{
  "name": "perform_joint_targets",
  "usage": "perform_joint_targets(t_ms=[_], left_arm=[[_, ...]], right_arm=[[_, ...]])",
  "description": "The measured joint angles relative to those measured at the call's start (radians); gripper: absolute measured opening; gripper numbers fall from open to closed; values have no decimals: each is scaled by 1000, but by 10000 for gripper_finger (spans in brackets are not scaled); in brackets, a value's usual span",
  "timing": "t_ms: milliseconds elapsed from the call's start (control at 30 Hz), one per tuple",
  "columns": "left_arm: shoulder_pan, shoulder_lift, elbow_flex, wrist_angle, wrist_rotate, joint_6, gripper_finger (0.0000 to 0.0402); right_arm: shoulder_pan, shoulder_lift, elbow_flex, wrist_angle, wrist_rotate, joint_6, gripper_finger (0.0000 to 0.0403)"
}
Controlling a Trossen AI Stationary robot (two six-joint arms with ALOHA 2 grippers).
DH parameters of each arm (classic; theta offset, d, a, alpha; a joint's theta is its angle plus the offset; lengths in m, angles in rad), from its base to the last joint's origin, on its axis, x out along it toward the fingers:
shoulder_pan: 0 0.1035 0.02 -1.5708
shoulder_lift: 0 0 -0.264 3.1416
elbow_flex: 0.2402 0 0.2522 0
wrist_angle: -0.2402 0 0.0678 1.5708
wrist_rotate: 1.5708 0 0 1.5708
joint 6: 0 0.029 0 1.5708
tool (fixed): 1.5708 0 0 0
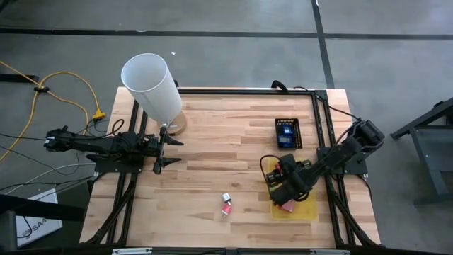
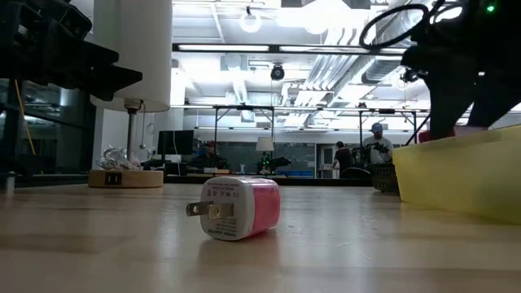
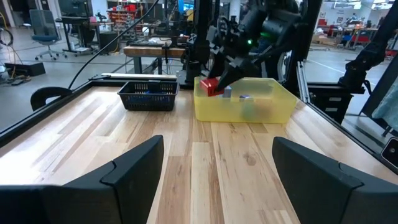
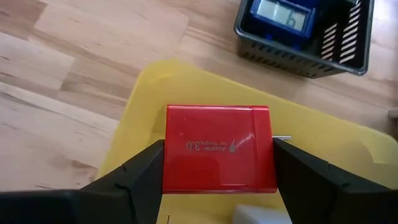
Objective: Pick & Place Office items
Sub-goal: Put the red charger adapter into the yellow bin
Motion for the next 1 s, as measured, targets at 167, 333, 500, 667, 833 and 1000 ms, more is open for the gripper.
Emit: perform_joint_targets(t_ms=[167,333,500,667,833,1000], left_arm=[[0,0,0,0,0,0,293],[0,0,0,0,0,0,293],[0,0,0,0,0,0,293],[0,0,0,0,0,0,293],[0,0,0,0,0,0,293],[0,0,0,0,0,0,293]], right_arm=[[0,54,0,30,-22,36,249],[0,89,0,52,-28,60,249],[0,112,0,72,-49,62,249],[0,125,-1,84,-51,69,249],[0,125,-1,90,-52,72,249],[0,125,-1,96,-78,73,249]])
